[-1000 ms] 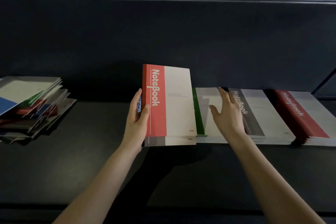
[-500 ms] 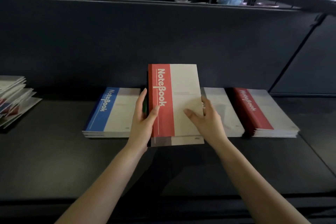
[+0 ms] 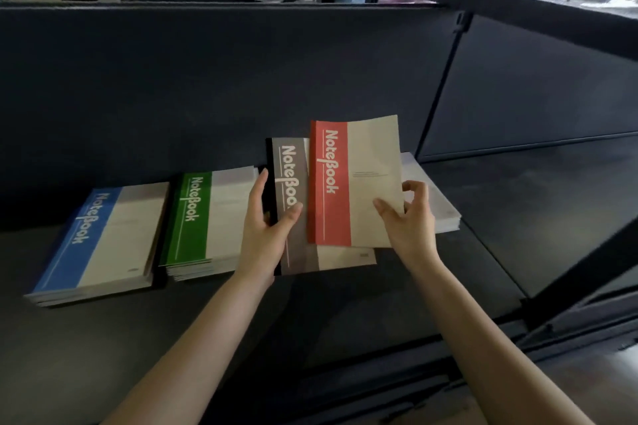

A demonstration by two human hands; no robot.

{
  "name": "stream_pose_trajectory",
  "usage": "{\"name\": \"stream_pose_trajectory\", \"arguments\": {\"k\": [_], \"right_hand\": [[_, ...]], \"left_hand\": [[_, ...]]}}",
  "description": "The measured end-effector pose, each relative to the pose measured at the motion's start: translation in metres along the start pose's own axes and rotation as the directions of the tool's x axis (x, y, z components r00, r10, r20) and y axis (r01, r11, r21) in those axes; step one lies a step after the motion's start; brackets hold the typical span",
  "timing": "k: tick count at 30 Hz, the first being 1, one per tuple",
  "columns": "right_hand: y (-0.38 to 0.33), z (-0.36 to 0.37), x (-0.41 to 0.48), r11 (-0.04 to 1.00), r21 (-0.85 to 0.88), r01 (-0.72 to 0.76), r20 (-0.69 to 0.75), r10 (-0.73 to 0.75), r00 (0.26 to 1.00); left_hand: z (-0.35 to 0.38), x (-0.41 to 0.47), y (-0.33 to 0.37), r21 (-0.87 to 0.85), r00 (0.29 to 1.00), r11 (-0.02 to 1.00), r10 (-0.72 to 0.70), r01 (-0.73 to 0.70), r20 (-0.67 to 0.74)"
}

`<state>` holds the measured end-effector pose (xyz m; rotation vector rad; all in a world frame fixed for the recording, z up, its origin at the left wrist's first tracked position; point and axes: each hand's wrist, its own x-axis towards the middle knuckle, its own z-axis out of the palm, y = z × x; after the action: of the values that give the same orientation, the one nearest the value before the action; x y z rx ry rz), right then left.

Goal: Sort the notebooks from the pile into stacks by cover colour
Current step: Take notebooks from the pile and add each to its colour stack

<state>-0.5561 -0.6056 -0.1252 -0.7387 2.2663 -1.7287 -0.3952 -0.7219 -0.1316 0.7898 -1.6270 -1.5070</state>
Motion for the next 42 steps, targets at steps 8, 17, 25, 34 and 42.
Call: {"name": "stream_pose_trajectory", "arguments": {"k": [8, 17, 25, 34, 42], "right_hand": [[0.022, -0.046, 0.051, 0.995, -0.036, -0.098, -0.092, 0.094, 0.991], [0.027, -0.066, 0.077, 0.985, -0.124, -0.119, -0.192, 0.093, 0.977], [0.049, -0.059, 0.098, 0.869, -0.466, -0.165, -0.23, 0.061, 0.971], [0.065, -0.043, 0.105, 0.797, -0.594, -0.109, -0.193, -0.01, 0.981], [0.044, -0.033, 0.107, 0.32, -0.947, 0.036, 0.064, 0.08, 0.995]], "left_hand": [[0.018, 0.041, 0.003, 0.149, 0.993, 0.983, -0.111, 0.105, 0.03], [0.027, 0.056, -0.009, 0.407, 1.0, 0.914, 0.001, 0.004, -0.012], [0.047, 0.06, -0.013, 0.891, 0.97, 0.385, 0.064, -0.24, 0.234], [0.062, 0.065, -0.031, 0.933, 0.914, 0.192, -0.219, -0.303, 0.342], [0.055, 0.065, -0.035, 0.944, 0.936, 0.164, -0.165, -0.286, 0.312]]}}
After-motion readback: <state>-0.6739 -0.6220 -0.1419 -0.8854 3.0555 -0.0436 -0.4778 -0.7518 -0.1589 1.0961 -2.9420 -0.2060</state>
